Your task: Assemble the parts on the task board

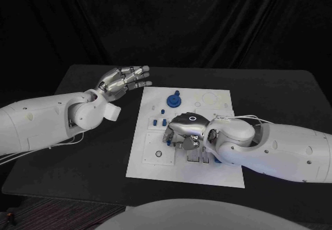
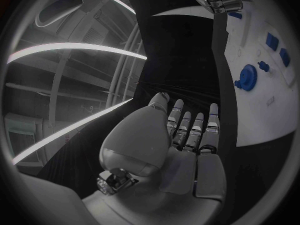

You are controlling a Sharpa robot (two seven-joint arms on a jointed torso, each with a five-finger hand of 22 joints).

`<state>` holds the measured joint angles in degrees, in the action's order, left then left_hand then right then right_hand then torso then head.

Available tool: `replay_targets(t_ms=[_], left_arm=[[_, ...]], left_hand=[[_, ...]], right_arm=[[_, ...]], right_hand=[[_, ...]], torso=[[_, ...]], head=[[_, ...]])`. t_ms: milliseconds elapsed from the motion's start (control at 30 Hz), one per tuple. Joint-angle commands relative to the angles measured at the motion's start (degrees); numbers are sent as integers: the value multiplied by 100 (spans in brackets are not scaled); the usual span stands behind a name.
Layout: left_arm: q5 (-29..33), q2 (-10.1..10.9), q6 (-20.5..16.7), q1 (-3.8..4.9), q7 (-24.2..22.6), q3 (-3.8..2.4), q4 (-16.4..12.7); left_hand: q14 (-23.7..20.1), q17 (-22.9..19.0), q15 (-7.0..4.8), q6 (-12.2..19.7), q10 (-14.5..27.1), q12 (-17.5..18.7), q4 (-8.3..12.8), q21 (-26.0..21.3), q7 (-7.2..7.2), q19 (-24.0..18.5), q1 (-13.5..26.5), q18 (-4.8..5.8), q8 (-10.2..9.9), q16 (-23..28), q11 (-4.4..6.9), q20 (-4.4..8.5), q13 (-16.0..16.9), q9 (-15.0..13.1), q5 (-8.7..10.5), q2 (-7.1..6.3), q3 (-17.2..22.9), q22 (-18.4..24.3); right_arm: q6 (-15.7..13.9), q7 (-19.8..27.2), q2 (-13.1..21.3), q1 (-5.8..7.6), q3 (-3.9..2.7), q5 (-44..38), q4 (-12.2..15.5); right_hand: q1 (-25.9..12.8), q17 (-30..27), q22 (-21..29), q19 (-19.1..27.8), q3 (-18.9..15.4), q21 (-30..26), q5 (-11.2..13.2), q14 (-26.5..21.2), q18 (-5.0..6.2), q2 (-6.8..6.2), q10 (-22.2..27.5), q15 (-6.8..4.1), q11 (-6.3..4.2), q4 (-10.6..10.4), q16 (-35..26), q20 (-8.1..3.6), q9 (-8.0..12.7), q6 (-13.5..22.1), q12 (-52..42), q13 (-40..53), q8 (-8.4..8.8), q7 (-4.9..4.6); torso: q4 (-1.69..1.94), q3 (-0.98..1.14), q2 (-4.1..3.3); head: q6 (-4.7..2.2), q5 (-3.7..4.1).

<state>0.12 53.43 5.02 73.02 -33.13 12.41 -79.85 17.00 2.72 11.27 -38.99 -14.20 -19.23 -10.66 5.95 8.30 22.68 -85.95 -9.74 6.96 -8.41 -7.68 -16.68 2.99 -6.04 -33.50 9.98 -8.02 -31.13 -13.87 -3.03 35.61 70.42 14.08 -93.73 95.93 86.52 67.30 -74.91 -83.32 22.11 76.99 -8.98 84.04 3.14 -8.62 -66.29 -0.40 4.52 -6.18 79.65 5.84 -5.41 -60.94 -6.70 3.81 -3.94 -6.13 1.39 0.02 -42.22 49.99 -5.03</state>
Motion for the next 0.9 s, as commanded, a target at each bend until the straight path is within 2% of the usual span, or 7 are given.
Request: replay_targets(t_ms=[33, 67, 200, 333, 467, 667, 900], left_arm=[[38, -13, 84, -10, -38, -6, 3], [38, -15, 86, -10, -35, -6, 6], [38, -18, 93, -11, -26, -6, 20], [38, -18, 102, -12, -16, -6, 29], [38, -15, 111, -12, -7, -6, 33], [38, -1, 110, -13, -5, -6, 27], [38, 27, 67, -13, -37, -6, -3]], left_hand=[[-34, -1, -4, 10, 15, 40, 4, -6, 35, 28, -54, 111, 29, -35, -7, 1, -3, 6, -25, -18, 11, 5], [-36, -1, -3, 12, 17, 41, 11, -7, 36, 28, -61, 112, 29, -36, -8, 1, -3, 7, -25, -15, 20, 8], [-36, -1, -3, 12, 17, 41, 11, -7, 36, 28, -61, 112, 29, -36, -8, 1, -3, 7, -25, -15, 20, 8], [-36, -1, -3, 13, 20, 44, 15, -8, 36, 28, -64, 113, 29, -37, -8, 1, -3, 7, -25, -15, 23, 10], [-41, -1, -2, 15, 20, 44, 19, -8, 37, 28, -66, 114, 29, -35, -9, 1, -3, 8, -25, -15, 26, 11], [-41, -1, -2, 15, 20, 44, 19, -8, 37, 28, -66, 114, 29, -35, -9, 1, -3, 8, -25, -15, 26, 11], [-55, -2, -10, 7, 8, 29, -16, -18, 50, 28, 5, 122, 47, -45, -24, 4, 0, 7, 21, -35, 11, 38]], right_arm=[[241, -32, 13, -20, -1, -28, 1], [268, -33, 17, -20, -1, -28, 0], [336, -40, 40, -20, -1, -28, 0], [215, -16, 97, -19, -1, -28, 28], [3, 33, 199, -13, -1, -28, 83], [-363, 91, 466, 183, -2, -28, 269], [-519, -83, 978, 808, -2, 113, 564]], right_hand=[[-86, -45, -1093, 45, -35, -67, 82, -37, 1, -60, 153, 27, 28, -69, -42, 12, 59, 252, 58, -3, 47, 89], [-156, -98, -1073, 86, -77, -135, 166, -68, 19, -121, 284, 4, 51, -125, -71, 0, 123, 538, 92, 3, 46, 171], [-231, -227, -1022, 188, -192, -311, 331, -145, 55, -170, 591, -16, 72, -205, -143, -21, 158, 802, 145, 10, 34, 243], [-161, -461, -930, 393, -804, -667, 561, -319, 120, -143, 1374, 8, 92, -375, -272, -6, 182, 1853, 103, 49, 40, 530], [6, -545, -900, 458, -1064, -800, 558, -381, 141, -157, 1701, 16, 107, -591, -313, 10, 225, 2617, -11, 54, 82, 640], [137, -590, -886, 494, -1168, -893, 531, -425, 154, -96, 1964, 43, 137, -924, -327, 33, 148, 2058, -322, 82, -66, 491], [-152, -433, -945, 350, -1201, -701, 431, -314, 113, 41, 1886, 53, 159, -1031, -223, 48, 92, 1292, -764, 109, -271, 150]], torso=[[-3, 3, 1], [-4, 3, 1], [0, 2, 2], [2, 2, 0], [2, 2, 0], [2, 1, 0], [2, 2, 1]], head=[[1, -17], [1, -19], [1, -20], [1, -11], [1, -10], [1, -17], [1, -21]])
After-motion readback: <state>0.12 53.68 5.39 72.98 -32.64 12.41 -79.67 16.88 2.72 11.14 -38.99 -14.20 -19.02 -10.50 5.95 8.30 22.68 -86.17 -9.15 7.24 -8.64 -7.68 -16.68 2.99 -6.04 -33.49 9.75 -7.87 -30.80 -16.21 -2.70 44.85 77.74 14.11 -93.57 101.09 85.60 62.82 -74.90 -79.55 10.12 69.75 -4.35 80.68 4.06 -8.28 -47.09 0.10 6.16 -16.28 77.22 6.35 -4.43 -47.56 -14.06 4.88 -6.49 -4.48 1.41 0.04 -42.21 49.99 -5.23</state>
